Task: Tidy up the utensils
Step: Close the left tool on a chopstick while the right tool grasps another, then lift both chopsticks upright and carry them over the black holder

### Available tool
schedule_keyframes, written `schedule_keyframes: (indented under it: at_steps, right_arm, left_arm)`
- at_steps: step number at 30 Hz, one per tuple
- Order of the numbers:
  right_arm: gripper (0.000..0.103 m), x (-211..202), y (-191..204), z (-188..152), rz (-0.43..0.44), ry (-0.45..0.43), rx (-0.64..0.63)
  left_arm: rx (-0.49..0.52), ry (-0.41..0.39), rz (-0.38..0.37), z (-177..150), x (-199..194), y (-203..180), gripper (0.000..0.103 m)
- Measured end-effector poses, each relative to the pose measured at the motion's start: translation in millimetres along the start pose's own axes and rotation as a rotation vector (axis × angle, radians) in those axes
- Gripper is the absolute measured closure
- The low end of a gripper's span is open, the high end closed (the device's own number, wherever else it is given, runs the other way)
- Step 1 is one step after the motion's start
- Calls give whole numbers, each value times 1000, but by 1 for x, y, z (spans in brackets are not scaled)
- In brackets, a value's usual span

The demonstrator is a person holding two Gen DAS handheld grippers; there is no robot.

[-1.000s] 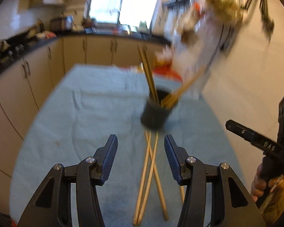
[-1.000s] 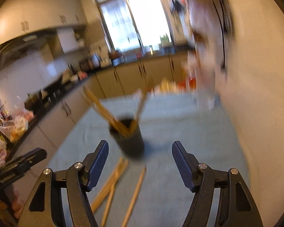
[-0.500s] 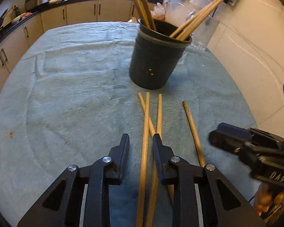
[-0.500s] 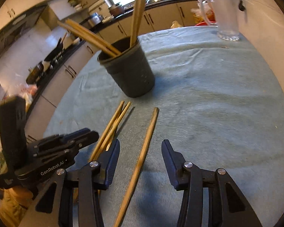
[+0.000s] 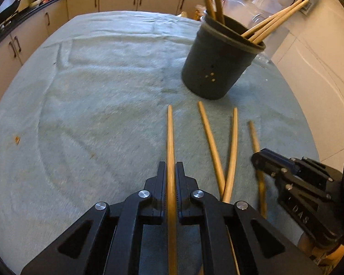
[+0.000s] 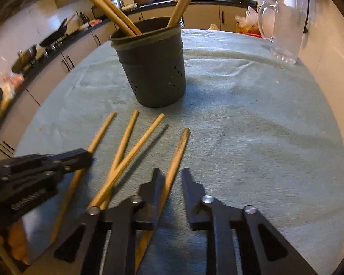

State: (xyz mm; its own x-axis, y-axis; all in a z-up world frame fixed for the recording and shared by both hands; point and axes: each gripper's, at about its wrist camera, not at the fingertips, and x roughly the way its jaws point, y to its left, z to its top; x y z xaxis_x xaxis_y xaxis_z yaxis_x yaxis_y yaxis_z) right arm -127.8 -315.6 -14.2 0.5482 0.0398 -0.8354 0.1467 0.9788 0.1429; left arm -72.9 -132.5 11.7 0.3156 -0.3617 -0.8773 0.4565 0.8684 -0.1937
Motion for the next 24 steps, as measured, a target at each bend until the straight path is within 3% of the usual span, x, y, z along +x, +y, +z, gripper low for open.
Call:
schedule_keyframes:
  at_steps: [4,9,16,24]
  right_arm:
    - [88,-5,-11,-4,-53,27,1]
    - [86,-7,-30,-1,-15,64,62]
    - [85,2,-44,18,-2,112,109]
    - [80,18,-19,36,-120,134,0]
  left_arm:
    - [27,83,18,0,-3,0,96]
    - [17,180,1,16,4,3,93]
    - [-6,171,-3,46,22,6,93]
    - [-23,118,-48,47,21,8,93]
